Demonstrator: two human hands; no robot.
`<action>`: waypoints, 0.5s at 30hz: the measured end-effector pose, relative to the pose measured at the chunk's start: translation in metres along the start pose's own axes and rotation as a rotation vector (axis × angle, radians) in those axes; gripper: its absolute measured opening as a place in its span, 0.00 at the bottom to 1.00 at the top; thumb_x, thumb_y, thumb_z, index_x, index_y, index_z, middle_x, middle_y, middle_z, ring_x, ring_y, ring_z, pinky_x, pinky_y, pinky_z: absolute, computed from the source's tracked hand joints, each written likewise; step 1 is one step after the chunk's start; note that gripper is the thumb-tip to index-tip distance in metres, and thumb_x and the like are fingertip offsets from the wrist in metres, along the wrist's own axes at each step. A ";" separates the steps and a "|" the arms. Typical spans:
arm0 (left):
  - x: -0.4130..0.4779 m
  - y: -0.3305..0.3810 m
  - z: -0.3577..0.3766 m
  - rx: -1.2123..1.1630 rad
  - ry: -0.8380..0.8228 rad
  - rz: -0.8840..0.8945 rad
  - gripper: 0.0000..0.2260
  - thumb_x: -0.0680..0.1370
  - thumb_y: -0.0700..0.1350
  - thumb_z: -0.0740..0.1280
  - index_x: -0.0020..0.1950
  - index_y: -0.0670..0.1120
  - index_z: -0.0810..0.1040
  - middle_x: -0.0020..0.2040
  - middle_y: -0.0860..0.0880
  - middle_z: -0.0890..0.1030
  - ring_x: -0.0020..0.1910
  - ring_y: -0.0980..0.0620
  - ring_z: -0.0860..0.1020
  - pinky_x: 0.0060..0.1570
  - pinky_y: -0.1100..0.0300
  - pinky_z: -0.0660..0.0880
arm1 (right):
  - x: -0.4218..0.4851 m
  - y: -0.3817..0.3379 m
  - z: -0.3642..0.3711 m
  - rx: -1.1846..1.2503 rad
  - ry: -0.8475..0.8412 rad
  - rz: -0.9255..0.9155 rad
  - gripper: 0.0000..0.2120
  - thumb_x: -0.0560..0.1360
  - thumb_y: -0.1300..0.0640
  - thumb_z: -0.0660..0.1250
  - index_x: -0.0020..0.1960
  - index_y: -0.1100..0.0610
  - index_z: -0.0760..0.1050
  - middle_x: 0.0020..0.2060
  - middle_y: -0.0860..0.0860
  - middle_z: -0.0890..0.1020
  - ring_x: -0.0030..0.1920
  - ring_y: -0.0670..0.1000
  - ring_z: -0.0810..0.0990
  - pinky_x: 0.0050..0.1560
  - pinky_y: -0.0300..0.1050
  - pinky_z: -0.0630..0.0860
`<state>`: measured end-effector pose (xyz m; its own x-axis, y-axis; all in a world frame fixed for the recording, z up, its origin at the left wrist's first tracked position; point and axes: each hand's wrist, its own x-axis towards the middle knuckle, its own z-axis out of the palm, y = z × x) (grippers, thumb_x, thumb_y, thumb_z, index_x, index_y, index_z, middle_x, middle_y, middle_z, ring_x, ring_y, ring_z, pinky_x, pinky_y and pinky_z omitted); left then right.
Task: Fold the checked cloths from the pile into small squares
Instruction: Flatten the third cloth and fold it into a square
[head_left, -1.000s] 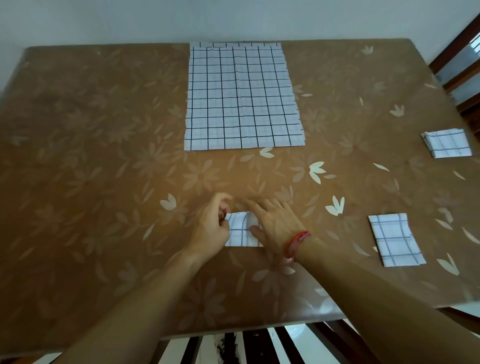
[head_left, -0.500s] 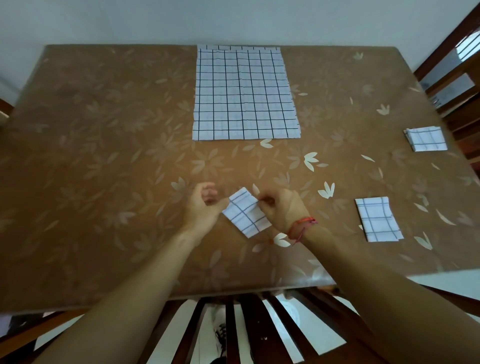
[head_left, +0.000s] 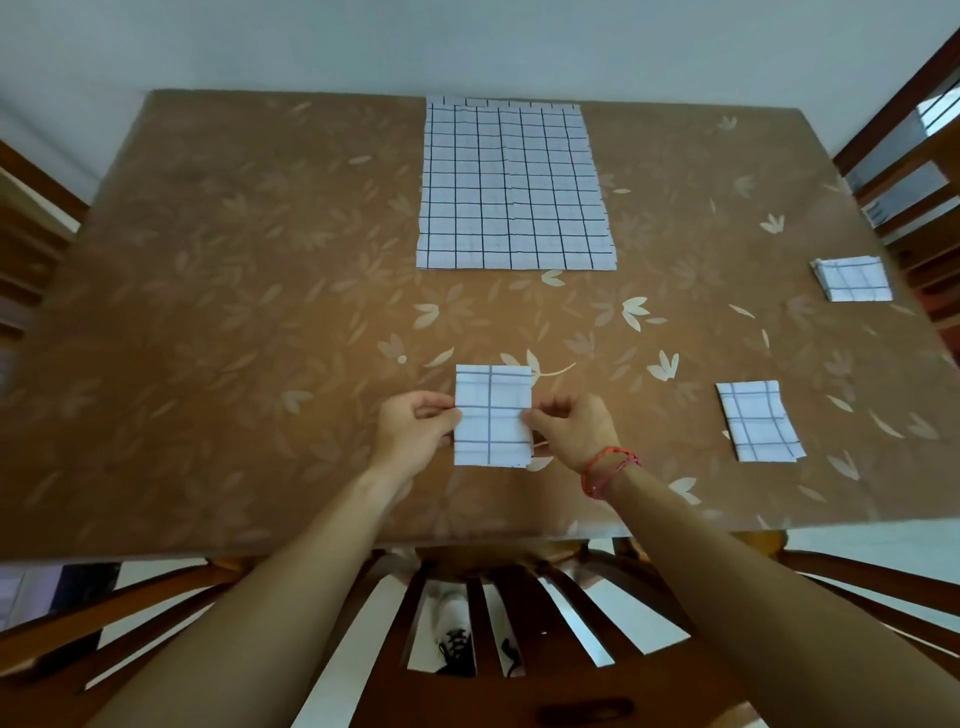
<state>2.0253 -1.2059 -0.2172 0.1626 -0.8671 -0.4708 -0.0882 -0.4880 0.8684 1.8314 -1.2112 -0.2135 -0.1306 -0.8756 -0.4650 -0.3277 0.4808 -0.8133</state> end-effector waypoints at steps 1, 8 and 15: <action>0.000 0.000 -0.003 0.018 0.007 0.007 0.05 0.74 0.37 0.71 0.48 0.44 0.80 0.46 0.47 0.83 0.46 0.53 0.82 0.41 0.62 0.80 | 0.000 0.000 0.004 0.000 0.000 -0.003 0.05 0.73 0.61 0.70 0.38 0.56 0.80 0.37 0.54 0.85 0.38 0.53 0.85 0.39 0.53 0.83; 0.012 -0.011 -0.024 0.099 0.061 -0.017 0.06 0.73 0.37 0.72 0.43 0.47 0.81 0.45 0.48 0.83 0.46 0.50 0.82 0.44 0.54 0.82 | 0.007 -0.003 0.034 -0.082 -0.012 0.009 0.05 0.73 0.59 0.71 0.38 0.53 0.81 0.37 0.51 0.85 0.38 0.51 0.85 0.39 0.49 0.83; 0.030 -0.023 -0.033 0.159 0.107 -0.055 0.07 0.71 0.36 0.74 0.43 0.46 0.79 0.43 0.48 0.82 0.43 0.50 0.81 0.38 0.57 0.81 | 0.025 0.006 0.059 -0.119 0.002 0.020 0.09 0.71 0.60 0.73 0.35 0.48 0.80 0.34 0.44 0.83 0.38 0.48 0.84 0.39 0.46 0.83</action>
<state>2.0646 -1.2178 -0.2459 0.2741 -0.8273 -0.4904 -0.2289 -0.5514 0.8022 1.8812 -1.2281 -0.2504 -0.1405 -0.8659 -0.4801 -0.4334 0.4898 -0.7565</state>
